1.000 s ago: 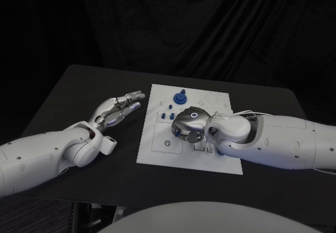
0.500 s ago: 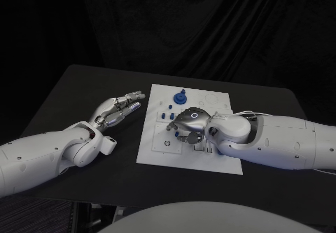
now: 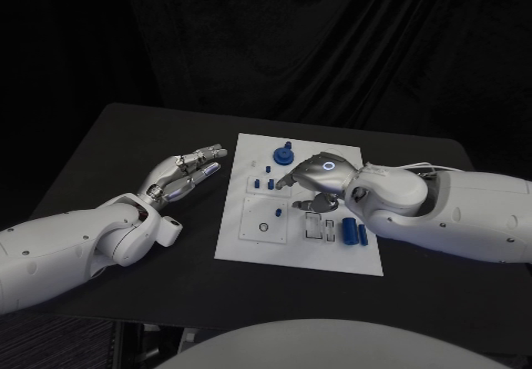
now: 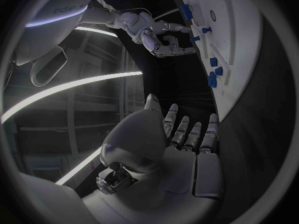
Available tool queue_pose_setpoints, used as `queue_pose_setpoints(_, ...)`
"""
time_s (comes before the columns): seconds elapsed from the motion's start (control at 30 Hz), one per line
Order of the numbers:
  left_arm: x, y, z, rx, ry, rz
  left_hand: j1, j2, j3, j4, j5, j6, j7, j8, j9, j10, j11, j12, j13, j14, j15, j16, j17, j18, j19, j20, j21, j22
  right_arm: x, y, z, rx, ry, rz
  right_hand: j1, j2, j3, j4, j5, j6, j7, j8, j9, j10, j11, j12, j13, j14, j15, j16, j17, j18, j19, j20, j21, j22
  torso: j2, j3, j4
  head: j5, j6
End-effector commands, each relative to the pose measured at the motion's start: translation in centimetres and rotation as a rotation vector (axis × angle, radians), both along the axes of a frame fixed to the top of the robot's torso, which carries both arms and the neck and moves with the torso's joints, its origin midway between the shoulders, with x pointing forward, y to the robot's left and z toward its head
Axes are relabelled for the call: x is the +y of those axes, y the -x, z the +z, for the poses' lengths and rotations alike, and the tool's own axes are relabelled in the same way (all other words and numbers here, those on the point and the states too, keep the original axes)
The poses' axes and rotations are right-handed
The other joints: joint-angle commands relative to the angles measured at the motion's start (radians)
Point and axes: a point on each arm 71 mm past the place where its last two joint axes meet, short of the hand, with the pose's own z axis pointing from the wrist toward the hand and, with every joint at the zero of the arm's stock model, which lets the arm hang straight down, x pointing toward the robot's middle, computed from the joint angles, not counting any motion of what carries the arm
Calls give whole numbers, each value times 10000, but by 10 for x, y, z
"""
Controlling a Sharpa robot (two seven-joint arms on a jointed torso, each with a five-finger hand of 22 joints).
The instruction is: Assemble the parts on the task board
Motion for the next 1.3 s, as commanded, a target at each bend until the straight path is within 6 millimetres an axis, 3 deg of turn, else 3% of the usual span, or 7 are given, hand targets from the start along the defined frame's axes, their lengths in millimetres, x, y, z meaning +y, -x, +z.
queue_pose_setpoints(0.03,-2,3,8,-889,644,-322,26,53,0,3,-17,-6,82,1,9,-46,6,3,4,18,46,33,11,91,94,-2,69,0,-17,-4,15,88,-391,-735,104,23,-76,89,40,331,176,120,-6,-31,-48,109,20,-12,-5,16,35,174,14,2,-4,1557,-12,3,4,-7,-1)
queue_pose_setpoints(0.1,-1,3,8,-895,639,-310,26,54,0,3,-17,-5,82,2,10,-45,6,4,4,19,46,34,11,91,94,-2,69,0,-28,-5,20,153,-435,-953,-11,-22,-188,245,34,428,234,129,-38,-30,-49,179,29,-5,13,22,39,166,41,11,34,1571,-15,2,-4,-13,-1)
queue_pose_setpoints(0.2,-2,3,8,-910,643,-307,32,54,0,1,-17,12,85,4,12,-40,6,14,5,26,47,35,12,89,98,-2,71,7,-44,-7,25,166,-515,-1224,-221,-137,-413,572,54,31,-42,-141,-217,-248,-55,121,-23,8,-61,37,67,152,87,-36,110,1598,-20,-9,-3,-40,-1)
queue_pose_setpoints(0.4,-2,3,8,-912,660,-336,40,55,1,-1,-17,10,86,4,13,-40,6,14,6,27,47,36,12,88,96,-2,70,-6,-71,-10,22,165,-609,-1826,138,-287,-499,886,66,1027,284,299,-29,-336,-52,320,29,-14,-52,48,73,161,58,-40,22,1588,-14,-29,-19,30,-1)
queue_pose_setpoints(0.6,-1,3,8,-917,658,-325,40,55,1,-1,-17,10,86,4,13,-40,6,14,6,27,47,36,12,88,96,-2,70,-6,-87,-10,11,348,-487,-2303,119,-368,-556,1007,61,1038,380,299,34,-342,-52,491,125,-55,-27,22,24,181,-8,-26,-105,1556,25,-18,-17,65,-1)
queue_pose_setpoints(0.77,-1,3,7,-908,647,-311,40,55,1,-1,-17,10,86,4,13,-40,6,14,6,27,47,36,12,88,96,-2,70,-6,-91,-10,0,558,-367,-2454,63,-393,-608,1179,67,1020,424,288,95,-366,-57,668,232,-66,-8,26,24,188,-28,-11,-147,1546,46,23,28,6,-1)
queue_pose_setpoints(1.3,0,4,6,-865,627,-292,59,60,0,-3,-16,-1,87,2,12,-44,6,14,5,27,50,36,12,82,100,-2,72,-14,-87,-19,-15,654,-245,-2402,360,-253,-489,1175,56,1030,520,326,335,-352,-85,1196,556,-50,52,65,59,182,2,45,-116,1557,4,9,-5,26,-1)
